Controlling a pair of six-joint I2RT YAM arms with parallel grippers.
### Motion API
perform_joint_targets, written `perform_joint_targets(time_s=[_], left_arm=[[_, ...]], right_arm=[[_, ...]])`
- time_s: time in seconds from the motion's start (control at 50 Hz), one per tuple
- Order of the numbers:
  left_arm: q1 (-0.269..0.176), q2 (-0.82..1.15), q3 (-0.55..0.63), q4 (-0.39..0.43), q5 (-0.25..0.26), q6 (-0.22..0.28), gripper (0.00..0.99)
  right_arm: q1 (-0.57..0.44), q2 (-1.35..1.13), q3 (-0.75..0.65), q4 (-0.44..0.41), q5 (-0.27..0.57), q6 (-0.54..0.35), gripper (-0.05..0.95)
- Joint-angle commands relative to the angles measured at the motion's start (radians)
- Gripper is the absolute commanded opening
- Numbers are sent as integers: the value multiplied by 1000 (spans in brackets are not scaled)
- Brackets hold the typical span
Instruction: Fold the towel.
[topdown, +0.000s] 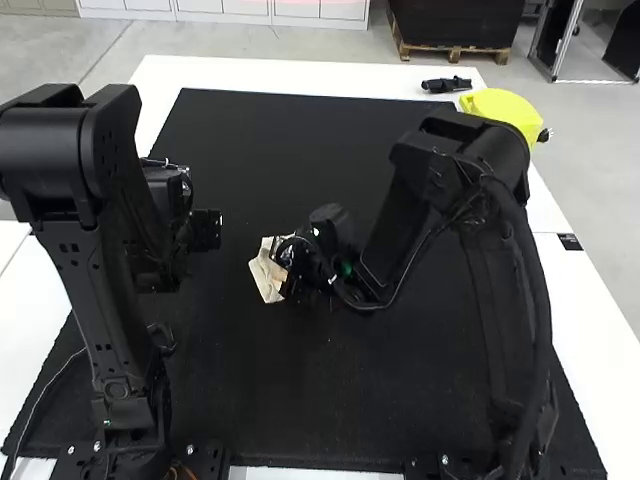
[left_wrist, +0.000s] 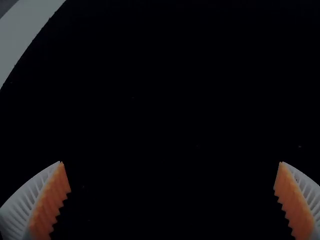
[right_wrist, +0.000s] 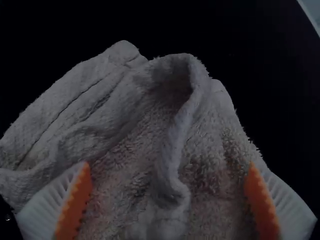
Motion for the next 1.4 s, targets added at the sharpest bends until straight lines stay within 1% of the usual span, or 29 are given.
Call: perform_joint_targets(time_s=[0.0, 0.04, 0.18, 0.3, 0.38, 0.44, 0.6, 0.74, 0.82, 0.88, 0.92, 1.1, 1.12, 1.16, 1.18, 1.2, 1.24, 1.26, 1.28, 1.32, 1.38], left_arm=[[-1, -16, 2, 9, -11, -6, 959], [-3, -16, 3, 9, -11, -6, 957], [-3, -14, 3, 10, -11, -6, 959], [-3, -16, 3, 12, -11, -6, 957], [-3, -16, 3, 12, -11, -6, 957], [-1, -14, 5, 12, -11, -6, 959], [-1, -14, 5, 15, -14, -6, 957], [-3, -14, 5, 13, -20, -6, 957], [-3, -14, 5, 12, -20, -6, 957], [-3, -14, 3, 12, -20, -6, 957], [-3, -14, 3, 12, -20, -6, 957], [-1, -14, 6, 12, -20, -6, 957], [-3, -14, 5, 12, -20, -6, 957], [-3, -14, 5, 10, -22, -6, 957], [-3, -14, 5, 10, -22, -6, 957], [-3, -14, 5, 10, -22, -6, 957], [-3, -14, 5, 10, -22, -6, 957], [-3, -14, 5, 10, -22, -6, 957], [-3, -14, 5, 10, -22, -6, 957], [-3, -14, 5, 10, -22, -6, 957], [-3, -14, 5, 10, -22, -6, 957]], right_arm=[[-10, 4, 8, 3, 1, 33, 761], [-10, 6, 12, 3, 2, 45, 761], [-16, -11, 16, 10, 1, 45, 761], [-24, -45, 16, 41, -2, 47, 762], [-30, -62, 14, 78, -2, 49, 762], [-30, -75, 12, 104, -1, 44, 782], [-33, -106, 14, 110, -1, 39, 792], [-38, -131, 17, 145, -2, 47, 790], [-55, -137, 22, 149, -2, 73, 787], [-70, -137, 19, 147, -1, 68, 779], [-78, -137, 11, 153, -5, 70, 754], [-105, -149, 22, 161, -7, 76, 754], [-114, -147, 25, 159, -7, 79, 743], [-127, -146, 32, 156, -8, 82, 651], [-139, -146, 37, 145, -8, 84, 556], [-145, -144, 42, 133, -10, 84, 498], [-159, -144, 46, 107, -17, 90, 341], [-164, -143, 48, 93, -25, 95, 238], [-170, -141, 48, 81, -33, 96, 113], [-176, -137, 45, 79, -37, 99, -25], [-180, -131, 37, 75, -37, 98, -18]])
